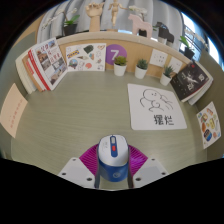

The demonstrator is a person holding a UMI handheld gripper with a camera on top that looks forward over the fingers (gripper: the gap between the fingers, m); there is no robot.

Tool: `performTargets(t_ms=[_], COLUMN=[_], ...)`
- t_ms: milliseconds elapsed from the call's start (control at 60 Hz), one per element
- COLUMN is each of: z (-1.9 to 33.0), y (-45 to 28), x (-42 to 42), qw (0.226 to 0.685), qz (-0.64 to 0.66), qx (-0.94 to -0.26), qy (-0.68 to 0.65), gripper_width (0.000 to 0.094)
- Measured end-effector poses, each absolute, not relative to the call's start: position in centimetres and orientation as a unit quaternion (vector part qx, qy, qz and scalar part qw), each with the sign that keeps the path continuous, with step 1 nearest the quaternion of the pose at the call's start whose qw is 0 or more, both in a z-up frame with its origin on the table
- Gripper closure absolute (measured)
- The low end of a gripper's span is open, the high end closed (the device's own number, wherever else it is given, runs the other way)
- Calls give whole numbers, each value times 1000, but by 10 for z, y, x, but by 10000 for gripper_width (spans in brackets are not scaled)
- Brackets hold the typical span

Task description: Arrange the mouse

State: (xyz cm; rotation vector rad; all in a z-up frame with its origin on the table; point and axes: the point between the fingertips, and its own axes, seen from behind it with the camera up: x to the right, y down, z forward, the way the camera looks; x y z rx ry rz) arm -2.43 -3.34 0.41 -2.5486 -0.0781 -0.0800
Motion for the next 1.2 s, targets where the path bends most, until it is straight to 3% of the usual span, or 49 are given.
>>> performTargets(t_ms=[250,417,567,767,917,950,1200], z=[144,183,146,44,-14,-11,-13], y=[71,125,151,150,135,141,140], x=[26,97,145,164,160,160,162], qw=[410,447,429,355,308,331,326], qz=[-41,-50,-45,-16,9,10,11], qx=[-910,-893,-902,-935,-951,-943,-945], qy=[-40,-28,-17,-23,-26,-25,-32], gripper_width=[559,560,560,561,556,560,424])
